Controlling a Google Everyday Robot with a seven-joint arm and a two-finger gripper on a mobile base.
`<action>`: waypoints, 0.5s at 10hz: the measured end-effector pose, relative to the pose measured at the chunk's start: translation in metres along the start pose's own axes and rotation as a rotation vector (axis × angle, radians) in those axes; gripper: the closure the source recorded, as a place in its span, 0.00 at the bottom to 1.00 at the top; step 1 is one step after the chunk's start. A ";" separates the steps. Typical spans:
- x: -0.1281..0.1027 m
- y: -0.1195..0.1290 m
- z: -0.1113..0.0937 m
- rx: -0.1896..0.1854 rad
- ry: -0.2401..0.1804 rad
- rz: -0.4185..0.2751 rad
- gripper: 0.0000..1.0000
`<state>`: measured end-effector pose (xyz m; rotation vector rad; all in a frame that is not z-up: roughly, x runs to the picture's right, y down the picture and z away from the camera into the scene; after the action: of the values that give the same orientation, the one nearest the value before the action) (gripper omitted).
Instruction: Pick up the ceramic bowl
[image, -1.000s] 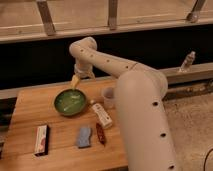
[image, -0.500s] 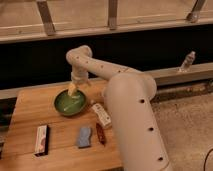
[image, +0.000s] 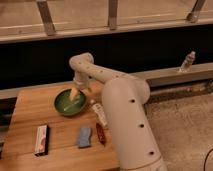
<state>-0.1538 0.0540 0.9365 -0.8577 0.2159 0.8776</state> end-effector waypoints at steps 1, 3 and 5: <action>0.000 -0.008 0.011 -0.025 0.011 0.028 0.22; -0.001 -0.016 0.021 -0.043 0.027 0.053 0.38; -0.001 -0.012 0.015 -0.036 0.027 0.054 0.61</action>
<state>-0.1480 0.0604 0.9542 -0.9007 0.2485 0.9234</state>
